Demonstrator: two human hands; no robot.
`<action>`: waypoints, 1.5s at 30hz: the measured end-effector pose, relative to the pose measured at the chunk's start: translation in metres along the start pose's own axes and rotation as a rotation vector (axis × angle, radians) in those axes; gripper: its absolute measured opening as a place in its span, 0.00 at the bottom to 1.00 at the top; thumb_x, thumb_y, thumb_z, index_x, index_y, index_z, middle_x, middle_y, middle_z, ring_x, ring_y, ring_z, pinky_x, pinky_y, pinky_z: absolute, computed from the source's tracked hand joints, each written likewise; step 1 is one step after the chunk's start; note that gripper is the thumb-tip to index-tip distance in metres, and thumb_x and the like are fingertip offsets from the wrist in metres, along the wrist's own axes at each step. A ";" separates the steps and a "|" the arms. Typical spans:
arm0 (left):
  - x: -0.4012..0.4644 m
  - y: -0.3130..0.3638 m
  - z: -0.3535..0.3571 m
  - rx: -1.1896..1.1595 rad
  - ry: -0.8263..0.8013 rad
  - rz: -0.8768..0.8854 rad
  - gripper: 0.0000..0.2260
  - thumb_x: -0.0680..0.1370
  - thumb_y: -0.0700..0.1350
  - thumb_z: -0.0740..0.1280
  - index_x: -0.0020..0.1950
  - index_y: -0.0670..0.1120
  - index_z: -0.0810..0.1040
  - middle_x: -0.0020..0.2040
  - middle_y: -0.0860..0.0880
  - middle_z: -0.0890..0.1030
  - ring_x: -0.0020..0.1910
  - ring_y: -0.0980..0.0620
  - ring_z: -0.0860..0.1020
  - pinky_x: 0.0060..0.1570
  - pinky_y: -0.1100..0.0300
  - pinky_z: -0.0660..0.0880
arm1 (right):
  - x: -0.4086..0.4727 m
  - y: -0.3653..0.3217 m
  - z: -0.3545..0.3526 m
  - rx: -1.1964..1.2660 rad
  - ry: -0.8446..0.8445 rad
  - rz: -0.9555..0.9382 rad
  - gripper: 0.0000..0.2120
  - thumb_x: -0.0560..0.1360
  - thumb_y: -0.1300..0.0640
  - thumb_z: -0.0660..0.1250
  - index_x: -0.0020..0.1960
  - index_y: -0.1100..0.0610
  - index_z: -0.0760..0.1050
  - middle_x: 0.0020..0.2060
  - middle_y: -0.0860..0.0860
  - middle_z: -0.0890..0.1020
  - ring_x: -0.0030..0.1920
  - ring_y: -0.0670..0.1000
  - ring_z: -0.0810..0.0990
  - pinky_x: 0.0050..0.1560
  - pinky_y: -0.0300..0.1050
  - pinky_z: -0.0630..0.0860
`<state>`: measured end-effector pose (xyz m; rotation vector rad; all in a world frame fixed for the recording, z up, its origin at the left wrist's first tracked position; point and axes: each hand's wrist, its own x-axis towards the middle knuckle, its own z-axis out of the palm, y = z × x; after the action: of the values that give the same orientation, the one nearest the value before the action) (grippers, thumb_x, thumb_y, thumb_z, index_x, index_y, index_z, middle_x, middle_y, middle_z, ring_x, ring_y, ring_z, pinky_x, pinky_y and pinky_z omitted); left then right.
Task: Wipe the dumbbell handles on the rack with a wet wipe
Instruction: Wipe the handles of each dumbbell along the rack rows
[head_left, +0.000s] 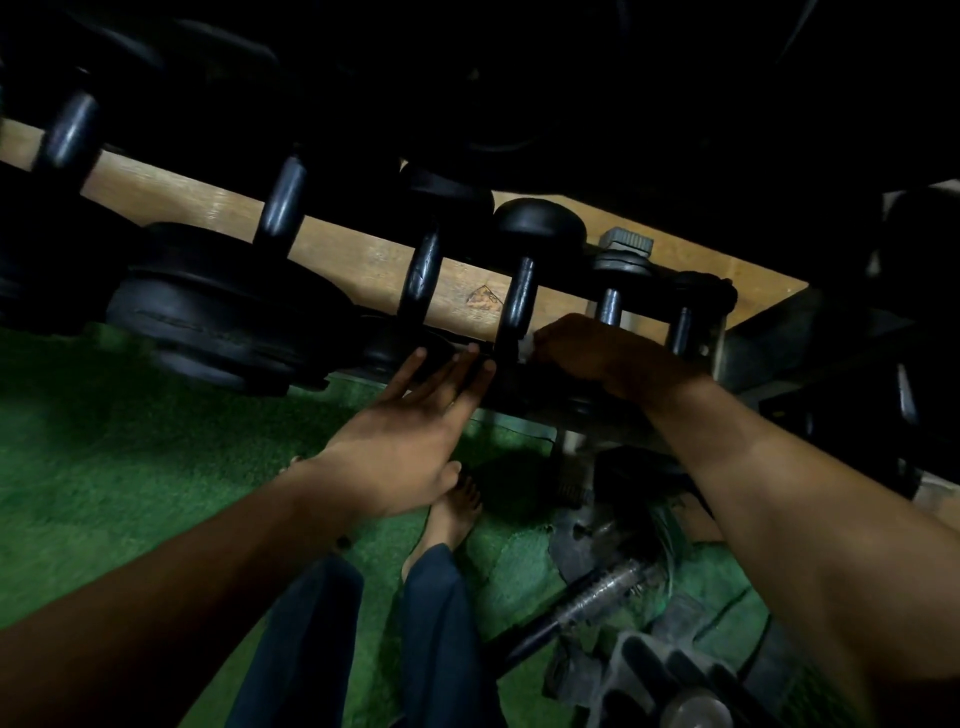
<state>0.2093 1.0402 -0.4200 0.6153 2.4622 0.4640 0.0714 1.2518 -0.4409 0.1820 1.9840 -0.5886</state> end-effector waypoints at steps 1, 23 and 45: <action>0.000 0.000 0.000 -0.003 -0.004 -0.002 0.45 0.80 0.57 0.63 0.82 0.45 0.32 0.82 0.43 0.33 0.81 0.51 0.35 0.79 0.49 0.33 | 0.001 0.000 0.001 -0.043 0.006 -0.012 0.12 0.81 0.56 0.65 0.56 0.62 0.82 0.55 0.57 0.83 0.56 0.57 0.82 0.60 0.52 0.77; 0.002 0.000 -0.003 -0.011 -0.054 -0.006 0.46 0.81 0.59 0.62 0.81 0.47 0.29 0.81 0.45 0.29 0.80 0.51 0.31 0.79 0.49 0.33 | -0.003 -0.003 -0.001 0.381 0.323 -0.100 0.02 0.74 0.67 0.71 0.46 0.66 0.80 0.39 0.61 0.83 0.37 0.54 0.82 0.36 0.43 0.79; 0.001 -0.004 0.001 -0.049 0.012 0.020 0.45 0.79 0.56 0.64 0.82 0.46 0.35 0.83 0.43 0.36 0.82 0.50 0.38 0.79 0.49 0.35 | 0.022 -0.084 0.000 -1.158 0.037 -0.346 0.07 0.75 0.53 0.67 0.46 0.54 0.82 0.40 0.52 0.80 0.38 0.55 0.79 0.36 0.40 0.71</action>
<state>0.2077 1.0378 -0.4232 0.6194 2.4505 0.5357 0.0301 1.1762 -0.4325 -0.8674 2.0978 0.4192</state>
